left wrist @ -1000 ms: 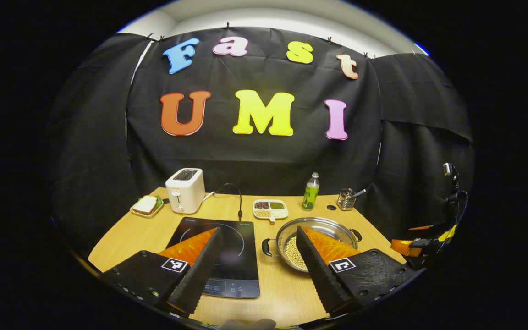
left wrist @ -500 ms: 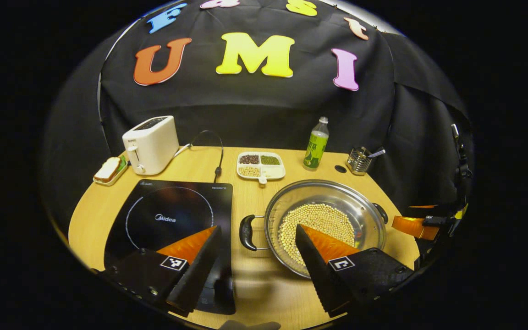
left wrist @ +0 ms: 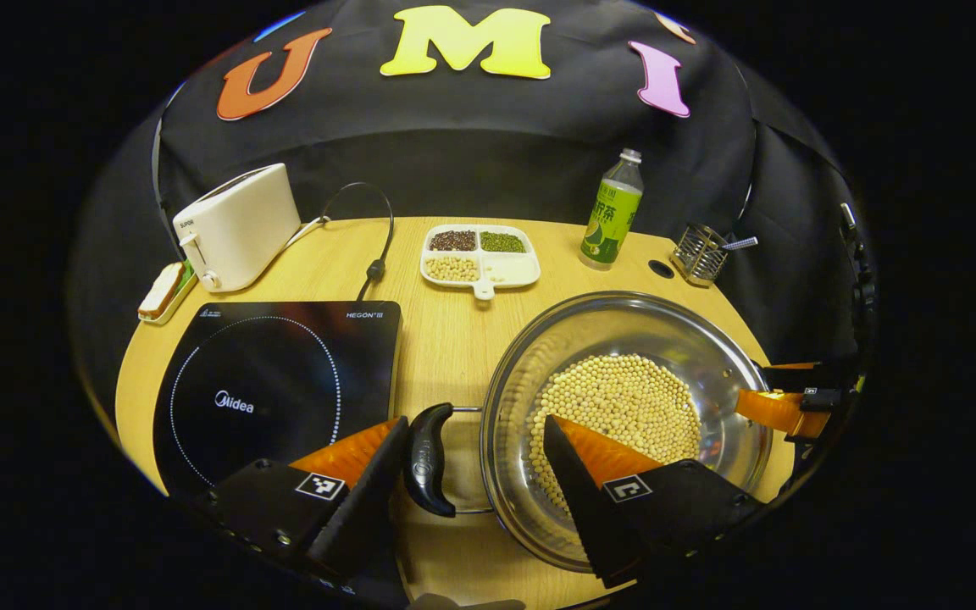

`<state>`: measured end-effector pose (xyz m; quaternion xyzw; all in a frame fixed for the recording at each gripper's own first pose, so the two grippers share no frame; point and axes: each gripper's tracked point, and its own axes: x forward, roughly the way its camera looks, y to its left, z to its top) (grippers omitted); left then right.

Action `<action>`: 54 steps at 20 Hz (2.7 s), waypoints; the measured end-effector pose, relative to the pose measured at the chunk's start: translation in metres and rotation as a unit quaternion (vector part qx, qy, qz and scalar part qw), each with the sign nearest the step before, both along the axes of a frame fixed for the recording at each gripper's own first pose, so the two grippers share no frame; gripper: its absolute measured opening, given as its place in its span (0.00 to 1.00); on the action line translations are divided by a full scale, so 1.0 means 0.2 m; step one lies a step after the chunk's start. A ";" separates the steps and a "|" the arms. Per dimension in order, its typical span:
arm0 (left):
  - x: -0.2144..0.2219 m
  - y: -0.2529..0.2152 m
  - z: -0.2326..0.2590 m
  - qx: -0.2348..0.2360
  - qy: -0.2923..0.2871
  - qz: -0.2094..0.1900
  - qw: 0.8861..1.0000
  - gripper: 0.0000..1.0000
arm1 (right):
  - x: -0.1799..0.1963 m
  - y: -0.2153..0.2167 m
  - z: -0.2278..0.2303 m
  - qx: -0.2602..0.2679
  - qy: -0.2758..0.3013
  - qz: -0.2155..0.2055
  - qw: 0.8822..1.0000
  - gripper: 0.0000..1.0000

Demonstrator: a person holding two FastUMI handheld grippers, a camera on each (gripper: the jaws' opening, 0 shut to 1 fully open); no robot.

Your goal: First push the handle of the pot to place it horizontally, then grasp the pot with both hands and set it on the induction cooktop.

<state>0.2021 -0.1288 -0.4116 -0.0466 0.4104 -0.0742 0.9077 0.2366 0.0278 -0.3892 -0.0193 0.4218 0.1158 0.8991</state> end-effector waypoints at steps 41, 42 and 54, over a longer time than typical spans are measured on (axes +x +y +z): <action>-0.20 0.85 0.36 0.032 -0.009 0.048 0.998 0.58 | -0.20 0.75 0.37 0.002 -0.010 0.006 1.000 0.54; -0.21 0.90 0.36 0.034 -0.008 0.050 0.998 0.58 | -0.21 0.80 0.37 0.003 -0.009 0.010 1.000 0.54; -0.17 1.42 0.28 0.050 0.008 0.062 0.997 0.58 | -0.20 1.32 0.25 0.014 0.014 0.016 1.000 0.54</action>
